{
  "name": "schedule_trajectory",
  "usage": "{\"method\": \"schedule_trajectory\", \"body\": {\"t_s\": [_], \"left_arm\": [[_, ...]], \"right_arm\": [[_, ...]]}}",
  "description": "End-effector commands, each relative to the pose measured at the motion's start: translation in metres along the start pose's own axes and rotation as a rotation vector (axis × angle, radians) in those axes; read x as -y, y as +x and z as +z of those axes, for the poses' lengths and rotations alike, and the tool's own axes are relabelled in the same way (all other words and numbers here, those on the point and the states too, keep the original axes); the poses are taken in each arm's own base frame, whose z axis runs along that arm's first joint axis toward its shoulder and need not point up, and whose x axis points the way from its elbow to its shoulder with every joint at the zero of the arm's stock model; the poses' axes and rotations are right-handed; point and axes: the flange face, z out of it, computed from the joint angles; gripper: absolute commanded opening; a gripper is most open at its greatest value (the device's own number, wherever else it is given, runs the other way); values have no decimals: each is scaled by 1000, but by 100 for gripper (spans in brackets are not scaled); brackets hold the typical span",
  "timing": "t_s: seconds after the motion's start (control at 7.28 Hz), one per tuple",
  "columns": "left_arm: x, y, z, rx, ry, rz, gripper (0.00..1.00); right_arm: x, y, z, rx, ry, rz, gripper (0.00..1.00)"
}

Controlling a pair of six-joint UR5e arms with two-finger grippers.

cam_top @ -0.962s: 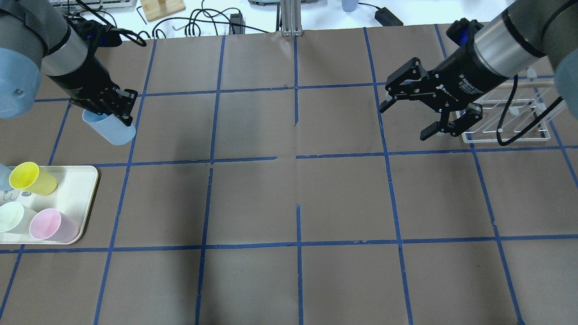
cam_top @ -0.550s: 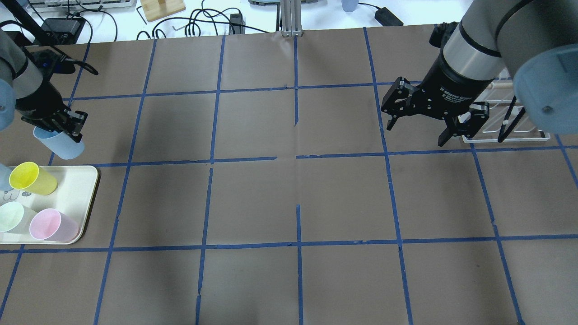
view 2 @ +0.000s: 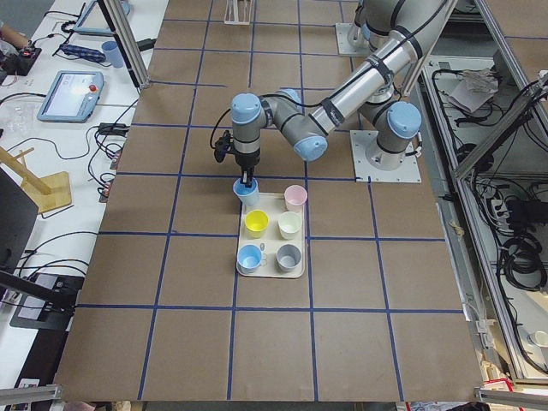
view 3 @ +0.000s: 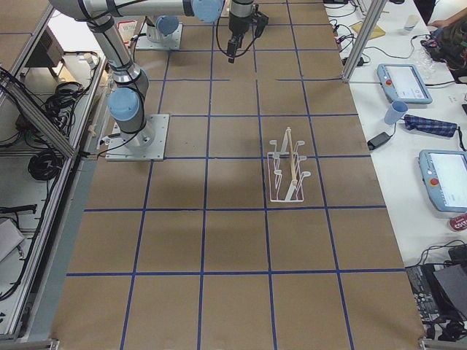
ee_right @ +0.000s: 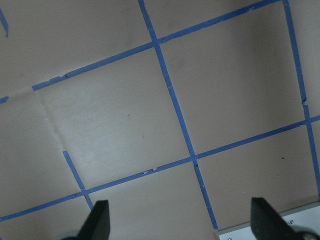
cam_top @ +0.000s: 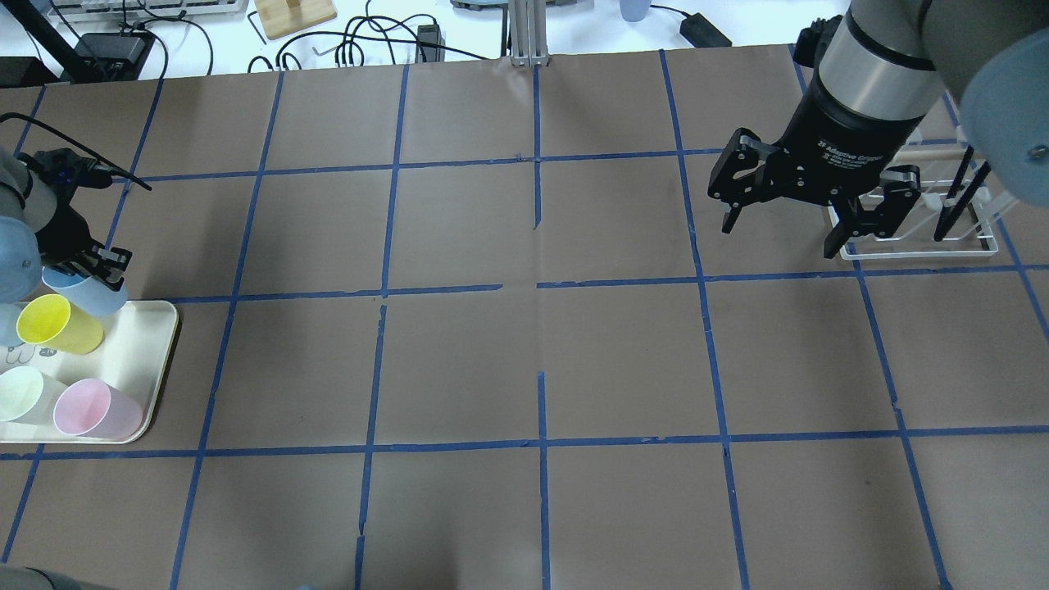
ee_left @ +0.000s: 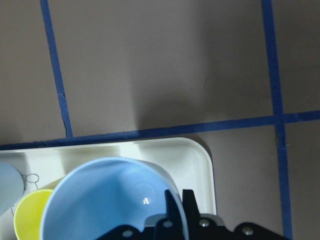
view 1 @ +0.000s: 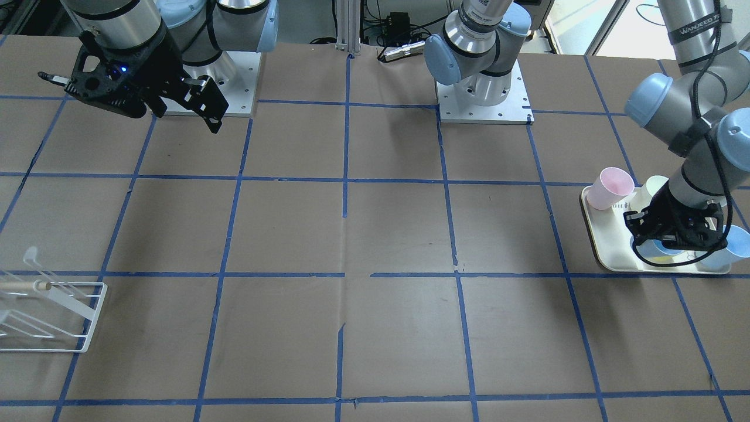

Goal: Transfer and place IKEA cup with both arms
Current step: 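Lower the cup into the tray slot and open the left gripper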

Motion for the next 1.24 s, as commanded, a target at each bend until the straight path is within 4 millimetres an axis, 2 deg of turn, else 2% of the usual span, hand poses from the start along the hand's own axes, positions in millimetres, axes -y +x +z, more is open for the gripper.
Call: {"method": "schedule_trajectory", "body": {"t_s": [0.0,0.55,0.69,0.82,1.1], "left_arm": [[-6,-3,24,-30,-49,-14,0],[-14,2,33,-90,-108,-9,0],[-14,2,34,-90,-110,-9,26],[-13,2,31,-85,-107,-5,99],[-15,6,17,-84,-108,1,100]], "right_arm": [[1,3,12,-27,-7,2,100],[-7,5,1,-21,12,0,100],[-7,5,1,-20,11,0,100],[-7,5,3,-18,7,-1,100],[-7,6,1,-14,18,3,100]]}}
